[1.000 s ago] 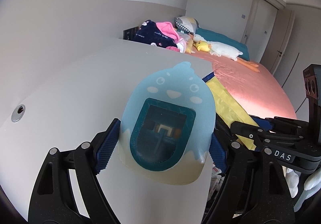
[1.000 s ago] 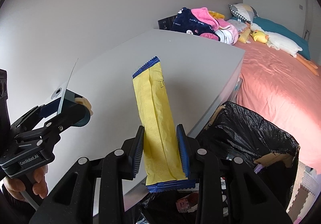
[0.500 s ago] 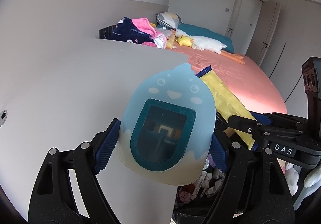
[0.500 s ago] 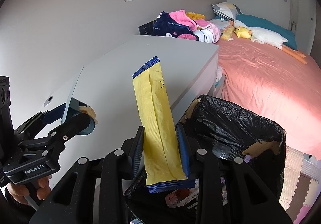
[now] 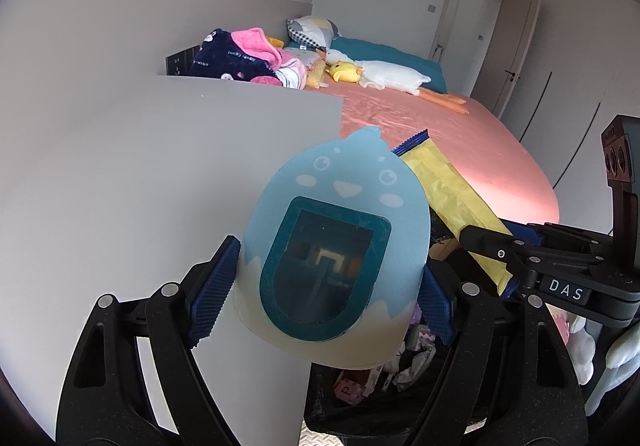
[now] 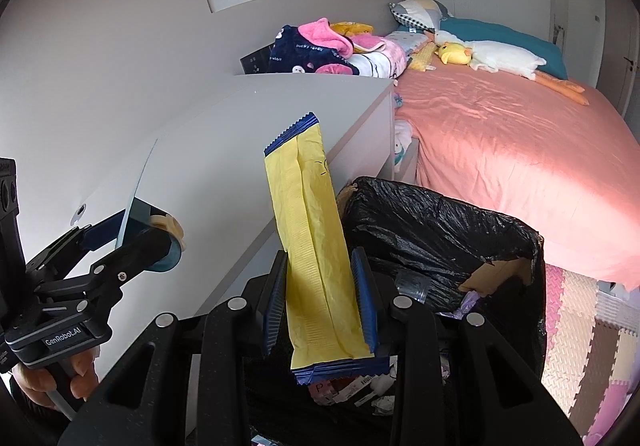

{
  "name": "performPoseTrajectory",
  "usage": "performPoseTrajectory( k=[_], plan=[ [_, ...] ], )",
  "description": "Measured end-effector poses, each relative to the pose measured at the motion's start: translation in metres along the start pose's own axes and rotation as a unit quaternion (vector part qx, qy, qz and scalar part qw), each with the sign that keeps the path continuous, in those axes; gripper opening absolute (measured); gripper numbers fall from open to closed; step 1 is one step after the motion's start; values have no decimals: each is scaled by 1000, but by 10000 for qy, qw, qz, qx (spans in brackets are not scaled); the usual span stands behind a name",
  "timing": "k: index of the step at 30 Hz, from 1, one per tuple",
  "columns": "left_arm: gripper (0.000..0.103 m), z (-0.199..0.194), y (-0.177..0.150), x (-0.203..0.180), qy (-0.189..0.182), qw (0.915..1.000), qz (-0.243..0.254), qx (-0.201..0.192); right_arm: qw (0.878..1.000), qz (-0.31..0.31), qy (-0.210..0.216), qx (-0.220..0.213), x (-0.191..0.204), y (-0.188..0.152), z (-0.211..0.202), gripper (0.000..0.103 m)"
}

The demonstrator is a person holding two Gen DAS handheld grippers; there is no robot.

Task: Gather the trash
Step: 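Lift and carry the blue container and yellow packet over the black bin, then open both tools to drop the container and packet into the bin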

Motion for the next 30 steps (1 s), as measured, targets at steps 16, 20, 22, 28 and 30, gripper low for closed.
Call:
performPoseTrajectory(
  k=[16, 20, 22, 28, 30],
  plan=[
    [79, 21, 3, -42, -392, 9986, 319, 177, 9977, 565, -340, -160, -54, -6, -22, 34],
    [79, 26, 2, -51, -497, 9977, 396, 233, 9967, 659, -437, -193, -65, -8, -27, 34],
    [79, 29, 2, -57, -546, 9972, 440, 264, 9961, 711, -482, -209, -71, -9, -30, 34],
    [80, 36, -1, -70, -691, 9953, 572, 366, 9943, 856, -614, -184, -86, -11, -31, 34],
    [82, 38, -2, -74, -764, 9941, 631, 442, 9935, 911, -654, -206, -90, -10, -33, 34]
  ],
)
Point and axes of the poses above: each gripper's, at about its wrist camera, not at the fingertips, and z roughly the way its jaws point, x to its left, y to its top, the point moved 4 cm from there along z, roughly the way its jaws point, and after that the axes turned 3 degrees about -x, right-handed, at the moved point
